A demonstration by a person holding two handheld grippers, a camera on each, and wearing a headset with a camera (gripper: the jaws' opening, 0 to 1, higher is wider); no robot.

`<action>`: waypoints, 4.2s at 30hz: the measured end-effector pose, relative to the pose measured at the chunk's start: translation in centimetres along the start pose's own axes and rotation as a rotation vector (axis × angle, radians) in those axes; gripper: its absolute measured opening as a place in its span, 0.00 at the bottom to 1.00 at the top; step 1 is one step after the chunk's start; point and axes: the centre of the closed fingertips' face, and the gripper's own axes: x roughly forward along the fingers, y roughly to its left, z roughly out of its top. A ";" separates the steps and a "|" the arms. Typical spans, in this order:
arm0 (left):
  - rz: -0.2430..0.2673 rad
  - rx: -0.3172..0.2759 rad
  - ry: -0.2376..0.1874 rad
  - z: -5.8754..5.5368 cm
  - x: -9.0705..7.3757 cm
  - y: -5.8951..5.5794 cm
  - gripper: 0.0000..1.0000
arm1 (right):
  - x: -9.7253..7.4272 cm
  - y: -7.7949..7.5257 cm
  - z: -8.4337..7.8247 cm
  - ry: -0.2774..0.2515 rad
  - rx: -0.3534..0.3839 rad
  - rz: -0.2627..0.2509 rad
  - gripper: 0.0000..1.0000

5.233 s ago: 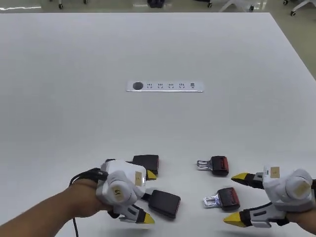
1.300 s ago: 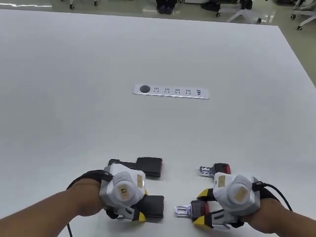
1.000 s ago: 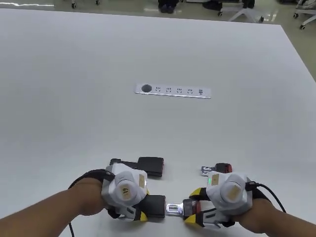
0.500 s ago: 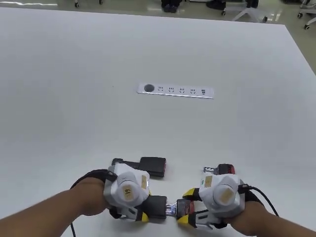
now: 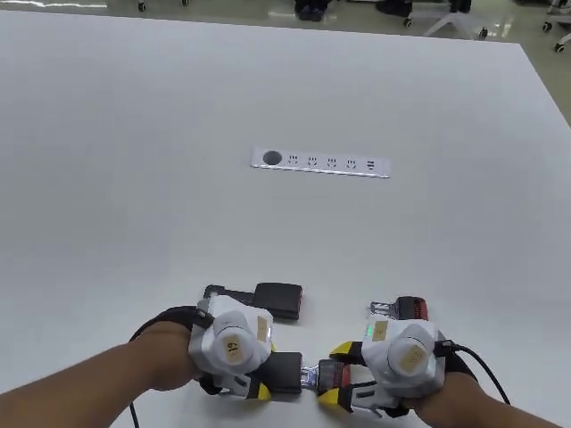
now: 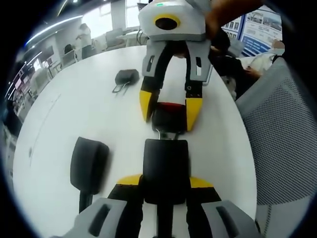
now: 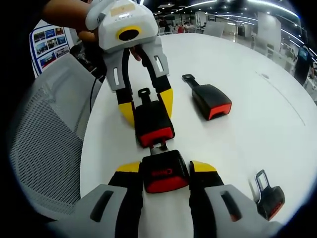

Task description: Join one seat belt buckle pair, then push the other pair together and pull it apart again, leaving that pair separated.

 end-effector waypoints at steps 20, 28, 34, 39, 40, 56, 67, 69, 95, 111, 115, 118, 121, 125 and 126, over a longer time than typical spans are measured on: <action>-0.042 0.076 0.036 -0.3 0.1 0.2 0.34 | 2.3 1.6 1.7 -0.017 -0.041 0.043 0.32; -0.042 0.083 0.038 -0.5 0.2 0.2 0.34 | 2.5 1.6 1.7 -0.006 -0.053 0.048 0.32; -0.044 0.086 0.041 -0.5 0.2 0.2 0.34 | 2.6 1.7 1.7 0.023 -0.092 0.069 0.32; -0.049 0.097 0.057 -0.5 0.2 0.2 0.34 | 2.6 1.7 1.6 0.038 -0.116 0.080 0.32; -0.048 0.098 0.057 -0.5 0.2 0.1 0.34 | 2.6 1.7 1.5 0.040 -0.121 0.080 0.32; -0.028 0.052 -0.062 -0.5 -0.3 -0.4 0.34 | 2.3 1.8 1.2 0.023 -0.133 0.069 0.33; -0.048 0.031 -0.106 -0.4 -0.4 -0.5 0.34 | 2.1 1.8 1.2 -0.019 -0.127 0.057 0.32; -0.050 0.030 -0.114 -0.4 -0.4 -0.6 0.34 | 2.0 1.9 1.1 -0.029 -0.126 0.059 0.32; -0.058 0.032 -0.119 -0.4 -0.4 -0.6 0.33 | 1.4 2.4 1.7 -0.060 -0.101 0.046 0.33; -0.038 0.065 -0.071 -0.4 -0.2 -0.8 0.35 | 1.8 2.5 0.6 -0.031 -0.156 0.027 0.35; 0.033 0.125 -0.066 -0.1 -0.3 0.4 0.42 | 1.9 2.5 0.1 -0.005 -0.146 0.006 0.38; 0.048 0.115 -0.038 -0.3 -0.5 0.5 0.53 | 1.7 2.3 0.1 -0.020 -0.085 -0.010 0.52; 0.032 0.124 -0.027 -0.5 -0.7 -0.2 0.56 | 1.2 1.7 0.3 -0.052 -0.067 -0.031 0.64; 0.052 0.116 -0.020 -0.8 -1.1 -0.3 0.63 | 0.4 1.6 0.4 -0.073 -0.056 -0.048 0.63; 0.054 0.103 -0.023 -0.7 -1.2 -0.3 0.63 | 0.2 1.6 0.6 -0.077 -0.053 -0.052 0.64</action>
